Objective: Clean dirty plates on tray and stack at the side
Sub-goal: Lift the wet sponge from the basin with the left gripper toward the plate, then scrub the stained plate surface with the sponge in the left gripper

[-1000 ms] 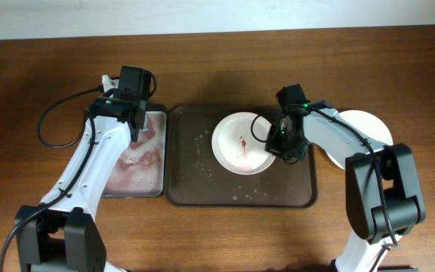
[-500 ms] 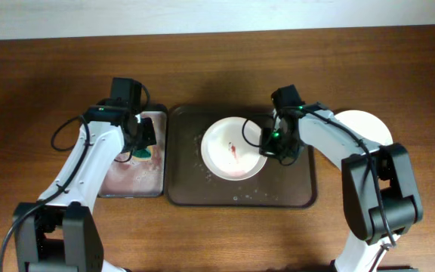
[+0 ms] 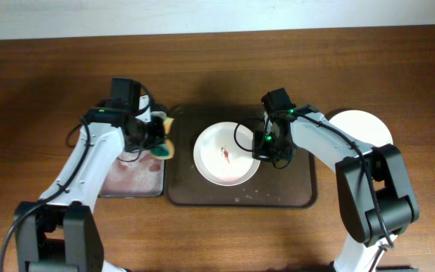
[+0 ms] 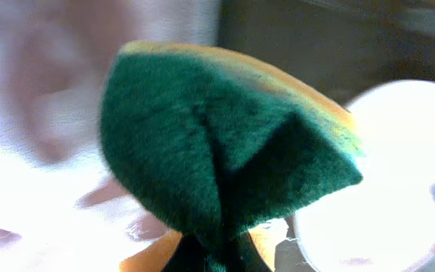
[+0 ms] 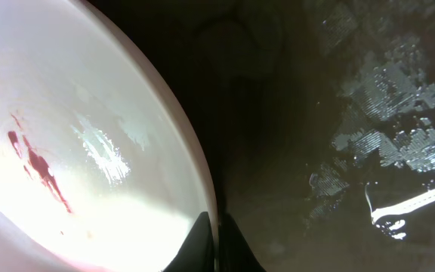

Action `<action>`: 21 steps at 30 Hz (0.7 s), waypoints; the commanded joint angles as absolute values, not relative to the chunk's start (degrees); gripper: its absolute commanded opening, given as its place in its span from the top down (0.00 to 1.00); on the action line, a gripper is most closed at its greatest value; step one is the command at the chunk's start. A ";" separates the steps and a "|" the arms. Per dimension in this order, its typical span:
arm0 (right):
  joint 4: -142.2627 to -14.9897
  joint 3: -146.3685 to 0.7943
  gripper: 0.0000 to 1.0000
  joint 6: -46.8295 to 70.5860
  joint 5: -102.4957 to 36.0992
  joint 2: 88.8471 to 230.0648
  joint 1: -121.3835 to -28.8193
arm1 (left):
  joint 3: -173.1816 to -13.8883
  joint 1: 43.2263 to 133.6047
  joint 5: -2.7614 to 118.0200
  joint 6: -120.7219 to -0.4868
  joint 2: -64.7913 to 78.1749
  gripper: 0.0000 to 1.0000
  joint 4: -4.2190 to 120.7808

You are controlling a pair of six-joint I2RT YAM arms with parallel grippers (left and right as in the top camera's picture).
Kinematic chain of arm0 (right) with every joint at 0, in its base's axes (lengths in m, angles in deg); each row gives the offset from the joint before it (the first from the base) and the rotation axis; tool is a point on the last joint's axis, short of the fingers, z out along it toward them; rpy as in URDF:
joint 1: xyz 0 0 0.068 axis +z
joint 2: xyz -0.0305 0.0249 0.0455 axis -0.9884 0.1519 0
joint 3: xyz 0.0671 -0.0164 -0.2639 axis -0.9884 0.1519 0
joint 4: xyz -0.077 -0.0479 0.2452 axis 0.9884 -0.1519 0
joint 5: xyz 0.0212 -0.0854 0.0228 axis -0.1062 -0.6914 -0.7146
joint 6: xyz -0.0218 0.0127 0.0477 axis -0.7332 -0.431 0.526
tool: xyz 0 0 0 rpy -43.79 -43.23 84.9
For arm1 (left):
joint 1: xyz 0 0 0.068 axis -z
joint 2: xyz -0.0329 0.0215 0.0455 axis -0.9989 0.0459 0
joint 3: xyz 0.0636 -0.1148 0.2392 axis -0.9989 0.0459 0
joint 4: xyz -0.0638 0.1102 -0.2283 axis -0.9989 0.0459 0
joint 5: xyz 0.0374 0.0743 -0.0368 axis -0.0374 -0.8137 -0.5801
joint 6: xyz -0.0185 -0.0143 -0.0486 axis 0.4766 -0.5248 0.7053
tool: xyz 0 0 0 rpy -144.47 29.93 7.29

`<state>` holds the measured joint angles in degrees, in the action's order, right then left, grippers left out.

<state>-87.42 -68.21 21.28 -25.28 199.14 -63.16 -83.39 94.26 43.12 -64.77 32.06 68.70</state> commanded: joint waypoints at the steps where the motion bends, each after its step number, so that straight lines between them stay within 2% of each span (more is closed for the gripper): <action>1: -87.38 -67.79 0.96 20.51 -25.34 199.81 -62.83 | -83.02 100.34 53.21 -64.05 32.23 1.00 65.00; 3: -87.38 -67.79 0.96 20.51 -25.36 199.81 -62.83 | -83.02 103.64 54.85 -61.93 32.80 1.00 61.85; 6: -87.38 -67.79 0.96 20.51 -25.36 199.81 -62.85 | -83.02 107.09 63.53 -57.80 36.45 1.00 55.71; 10: -87.38 -67.79 0.96 20.51 -25.36 199.81 -62.85 | -83.02 108.62 72.73 -55.00 42.77 1.00 48.98; 14: -87.38 -67.79 0.96 20.51 -25.36 199.81 -62.85 | -83.02 110.61 75.92 -53.99 47.73 1.00 44.98; 17: -87.40 -67.79 0.96 20.51 -25.36 199.81 -62.85 | -83.02 112.71 73.28 -52.90 51.77 1.00 44.52; 21: -87.42 -67.79 0.96 20.51 -25.36 199.81 -62.85 | -83.02 112.38 57.15 -52.70 53.00 1.00 50.62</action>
